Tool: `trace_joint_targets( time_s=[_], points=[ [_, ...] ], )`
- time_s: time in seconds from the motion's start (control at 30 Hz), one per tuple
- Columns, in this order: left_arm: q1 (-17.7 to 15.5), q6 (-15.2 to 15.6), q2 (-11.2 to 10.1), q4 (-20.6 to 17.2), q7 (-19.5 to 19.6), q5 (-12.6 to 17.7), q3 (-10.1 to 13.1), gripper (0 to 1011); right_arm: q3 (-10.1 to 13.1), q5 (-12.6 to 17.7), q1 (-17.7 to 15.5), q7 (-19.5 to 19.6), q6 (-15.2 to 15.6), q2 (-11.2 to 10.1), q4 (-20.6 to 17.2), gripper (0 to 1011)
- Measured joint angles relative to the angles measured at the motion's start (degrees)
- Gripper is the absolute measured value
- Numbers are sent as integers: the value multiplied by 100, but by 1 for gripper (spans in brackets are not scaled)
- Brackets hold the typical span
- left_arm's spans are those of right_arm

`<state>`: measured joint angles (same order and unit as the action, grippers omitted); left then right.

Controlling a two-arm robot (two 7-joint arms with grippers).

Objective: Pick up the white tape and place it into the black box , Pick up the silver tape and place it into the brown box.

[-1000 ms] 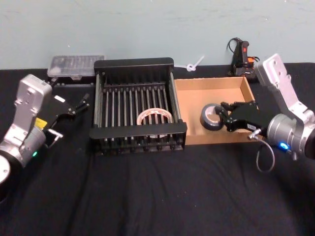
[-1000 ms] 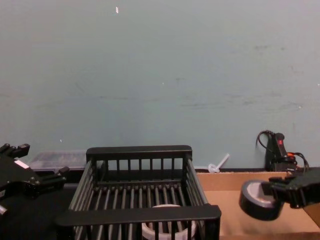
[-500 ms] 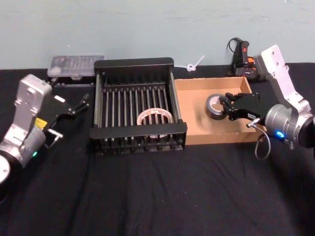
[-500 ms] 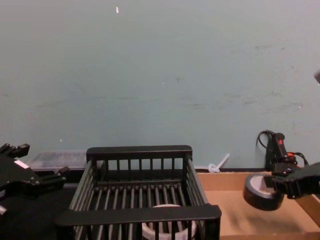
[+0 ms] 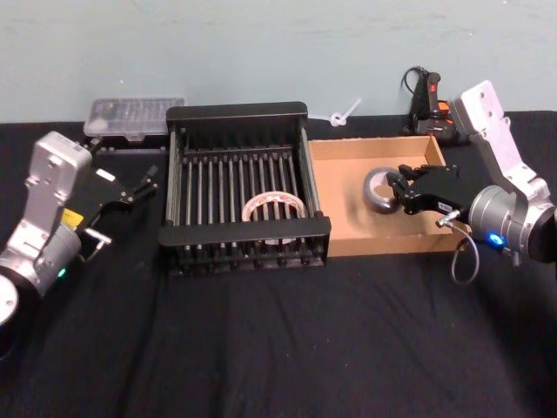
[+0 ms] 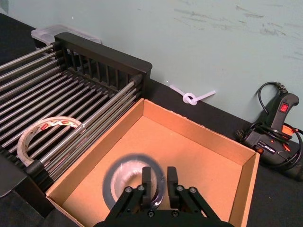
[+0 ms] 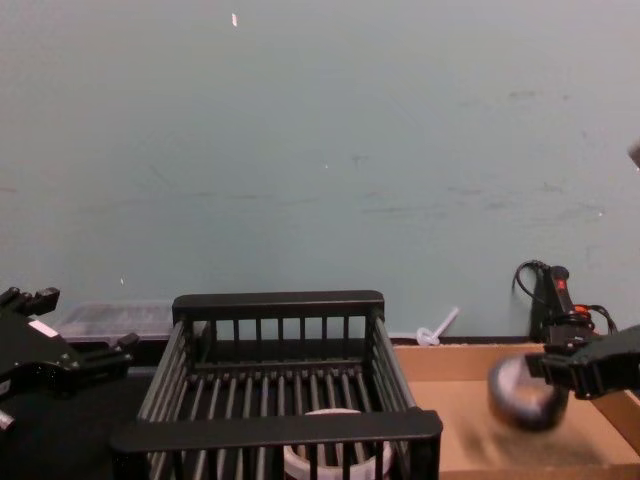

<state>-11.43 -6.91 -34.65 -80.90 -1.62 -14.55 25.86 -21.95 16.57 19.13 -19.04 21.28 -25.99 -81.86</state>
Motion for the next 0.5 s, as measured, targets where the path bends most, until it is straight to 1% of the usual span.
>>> trace_joint_targets(
  time_s=[0.13, 0.17, 0.23, 0.3, 0.4, 0.43, 0.5],
  points=[
    [0, 0, 0, 0, 0, 0, 0, 1001, -4, 2, -3, -2, 1, -4, -7, 296],
    [0, 0, 0, 0, 0, 0, 0, 1001, -4, 2, -4, -3, 2, -6, -10, 345],
    [0, 0, 0, 0, 0, 0, 0, 1002, -5, 3, -5, -4, 2, -6, -12, 375],
    [0, 0, 0, 0, 0, 0, 0, 1001, -6, 4, -6, -5, 3, -8, -14, 461],
    [0, 0, 0, 0, 0, 0, 0, 1001, -8, 5, -7, -6, 4, -9, -15, 517],
    [0, 0, 0, 0, 0, 0, 0, 1001, -8, 5, -7, -7, 5, -9, -16, 574],
    [0, 0, 0, 0, 0, 0, 0, 1001, -9, 6, -8, -9, 6, -10, -17, 630]
  ],
)
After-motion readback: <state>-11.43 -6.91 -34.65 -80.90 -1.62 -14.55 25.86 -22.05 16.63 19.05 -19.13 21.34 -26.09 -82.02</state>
